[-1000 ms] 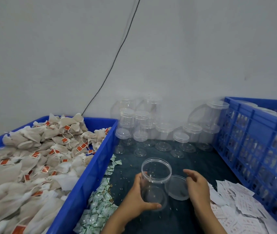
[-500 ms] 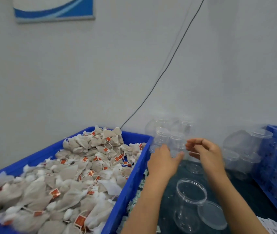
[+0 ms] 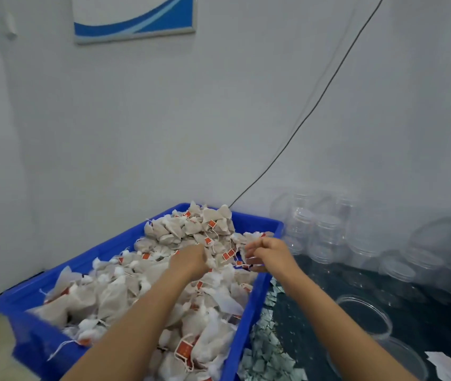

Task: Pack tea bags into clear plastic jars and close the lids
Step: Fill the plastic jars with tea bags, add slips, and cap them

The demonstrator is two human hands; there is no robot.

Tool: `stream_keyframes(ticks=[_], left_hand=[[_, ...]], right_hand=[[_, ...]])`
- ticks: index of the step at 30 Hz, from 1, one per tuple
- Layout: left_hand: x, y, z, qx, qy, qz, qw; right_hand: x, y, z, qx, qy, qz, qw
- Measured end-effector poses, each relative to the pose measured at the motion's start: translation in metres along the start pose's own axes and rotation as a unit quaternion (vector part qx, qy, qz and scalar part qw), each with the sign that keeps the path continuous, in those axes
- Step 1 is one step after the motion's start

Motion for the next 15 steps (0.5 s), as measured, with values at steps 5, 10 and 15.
stream_keyframes(ticks=[5,10,15], left_hand=[[0.062,0.011,-0.008,-0.029,-0.060,-0.116,0.991],[0.085,0.029,-0.013,0.077,-0.089,-0.181,0.976],[0.078,0.024,-0.023,0.062,-0.081,-0.156,0.983]], right_hand=[[-0.023,0.041,-0.020,0.033,0.027,0.037,0.998],[-0.039,0.060,-0.031,0.038,0.059,0.068,0.995],[-0.054,0.070,-0.033,0.060,0.055,0.104,0.991]])
Point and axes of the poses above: each hand's wrist, its own z-axis away from the middle knuckle, its own y-axis out of the palm, x = y × z, the point moved 4 cm from there along -z, towards the middle knuckle, and after that the axes turned 10 degrees about -z, right-handed, at the moved point
